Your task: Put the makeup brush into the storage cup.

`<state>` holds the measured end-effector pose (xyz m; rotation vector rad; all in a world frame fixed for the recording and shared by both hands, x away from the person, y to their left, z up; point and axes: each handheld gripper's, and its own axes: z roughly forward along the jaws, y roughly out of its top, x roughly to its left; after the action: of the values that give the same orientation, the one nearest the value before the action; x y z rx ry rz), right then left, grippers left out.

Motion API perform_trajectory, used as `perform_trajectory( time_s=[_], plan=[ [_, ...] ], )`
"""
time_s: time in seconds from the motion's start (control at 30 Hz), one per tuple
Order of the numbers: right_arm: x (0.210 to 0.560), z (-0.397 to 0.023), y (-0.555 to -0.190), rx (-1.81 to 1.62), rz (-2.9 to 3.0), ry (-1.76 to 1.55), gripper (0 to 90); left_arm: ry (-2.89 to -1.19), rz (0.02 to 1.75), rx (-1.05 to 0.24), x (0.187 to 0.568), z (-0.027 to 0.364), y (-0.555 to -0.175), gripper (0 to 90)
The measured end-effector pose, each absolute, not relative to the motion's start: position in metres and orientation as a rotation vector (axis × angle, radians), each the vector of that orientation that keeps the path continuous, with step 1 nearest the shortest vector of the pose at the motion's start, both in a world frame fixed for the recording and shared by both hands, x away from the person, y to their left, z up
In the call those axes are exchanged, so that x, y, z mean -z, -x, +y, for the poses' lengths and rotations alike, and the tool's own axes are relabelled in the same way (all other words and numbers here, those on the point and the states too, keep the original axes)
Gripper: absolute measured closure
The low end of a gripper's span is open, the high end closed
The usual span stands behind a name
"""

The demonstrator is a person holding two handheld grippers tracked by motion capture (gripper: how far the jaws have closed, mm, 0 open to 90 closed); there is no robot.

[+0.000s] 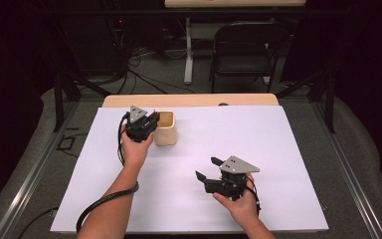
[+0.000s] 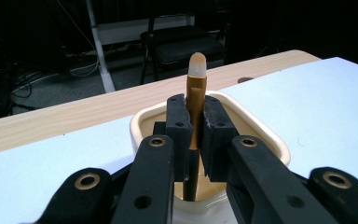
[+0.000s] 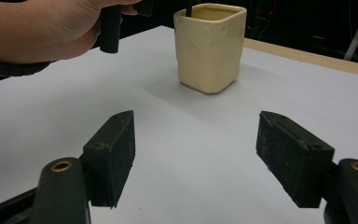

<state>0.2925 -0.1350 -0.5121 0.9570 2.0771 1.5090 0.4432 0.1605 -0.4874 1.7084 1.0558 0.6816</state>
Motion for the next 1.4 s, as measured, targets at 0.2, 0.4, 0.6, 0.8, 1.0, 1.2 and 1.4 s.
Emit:
perform_trajectory(
  time_s=[0.2,0.4,0.6,0.8,1.0,1.2,1.4],
  plan=[
    [0.5124,-0.1344,-0.2925,-1.506,2.08,-0.956,28.2,-1.716,1.061,-0.679,0.4883,0.1611,-0.4432,83.2],
    [0.5126,-0.1341,-0.2924,-1.506,2.081,-0.951,28.2,-1.716,1.064,-0.679,0.4885,0.162,-0.4428,83.2],
    [0.5125,-0.1341,-0.2923,-1.506,2.081,-0.953,28.1,-1.714,1.068,-0.679,0.4891,0.1624,-0.4429,83.2],
    [0.5126,-0.1343,-0.2924,-1.508,2.081,-0.954,28.2,-1.714,1.065,-0.677,0.4881,0.1622,-0.4432,83.2],
    [0.5123,-0.1347,-0.2924,-1.51,2.079,-0.956,28.2,-1.714,1.067,-0.671,0.4879,0.1623,-0.4432,83.0],
    [0.5125,-0.1344,-0.2923,-1.508,2.081,-0.955,28.3,-1.704,1.079,-0.64,0.4875,0.1628,-0.4434,77.9],
    [0.5128,-0.1343,-0.2925,-1.508,2.081,-0.955,28.3,-1.695,1.075,-0.62,0.4863,0.1605,-0.4438,55.2]
  ],
)
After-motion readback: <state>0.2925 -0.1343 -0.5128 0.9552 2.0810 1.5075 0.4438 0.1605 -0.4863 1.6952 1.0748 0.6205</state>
